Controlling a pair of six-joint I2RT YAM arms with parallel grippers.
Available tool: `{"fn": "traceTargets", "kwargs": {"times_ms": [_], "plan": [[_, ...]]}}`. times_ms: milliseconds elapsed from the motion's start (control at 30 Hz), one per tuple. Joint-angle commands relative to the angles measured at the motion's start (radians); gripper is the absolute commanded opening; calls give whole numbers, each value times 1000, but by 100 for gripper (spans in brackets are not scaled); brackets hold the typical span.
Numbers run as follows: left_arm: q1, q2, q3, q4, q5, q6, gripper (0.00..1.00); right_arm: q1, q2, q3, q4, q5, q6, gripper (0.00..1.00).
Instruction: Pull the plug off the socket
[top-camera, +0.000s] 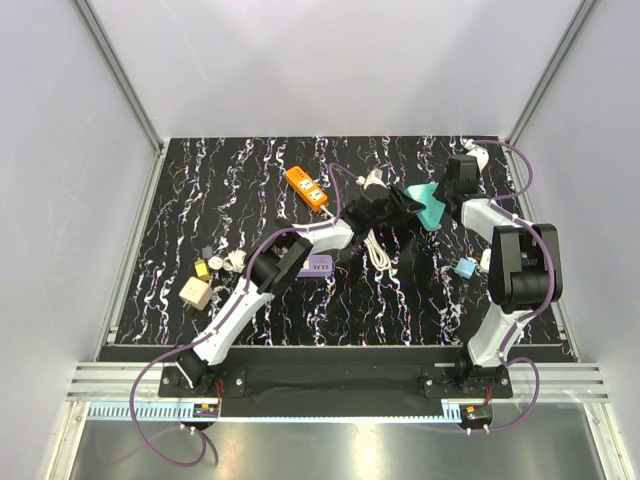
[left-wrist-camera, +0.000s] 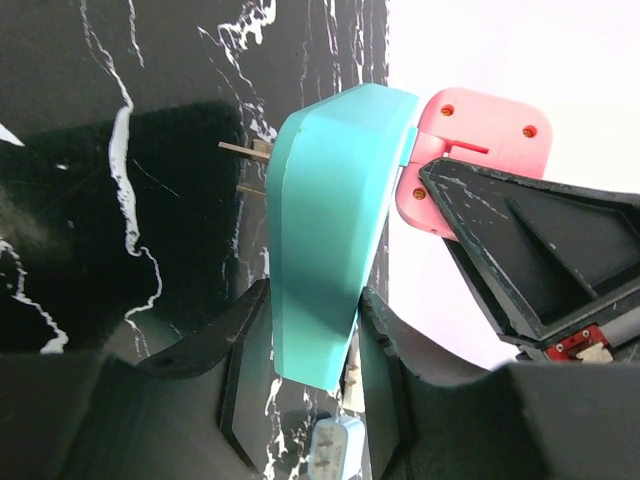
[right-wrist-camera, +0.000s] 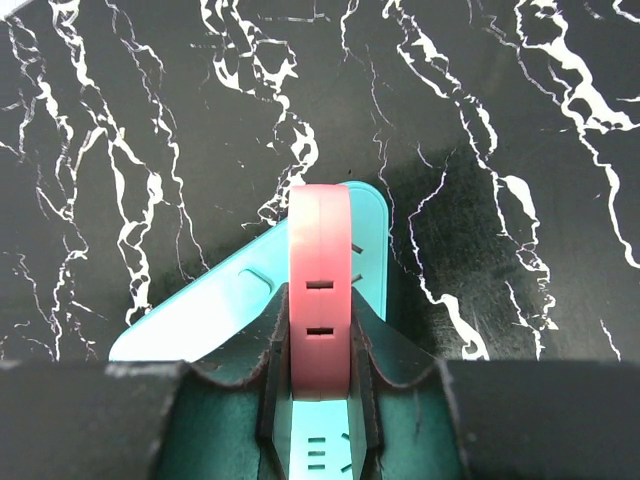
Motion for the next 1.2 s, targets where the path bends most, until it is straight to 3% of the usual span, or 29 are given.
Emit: {"fn": "traceTargets", "kwargs": {"times_ms": [0, 500, 767, 1167], "plan": [[45, 28, -7, -113, -49, -41, 0, -3, -137, -30, 205, 54, -5, 0], [45, 17, 28, -211, -87, -12, 0, -4, -164, -91, 291, 54, -2, 0], [33, 14, 45, -238, -141, 28, 0, -41, -152, 53, 52, 29, 39, 0], [55, 10, -12, -143, -96, -5, 0, -67, -164, 22, 64, 9, 45, 0]]}}
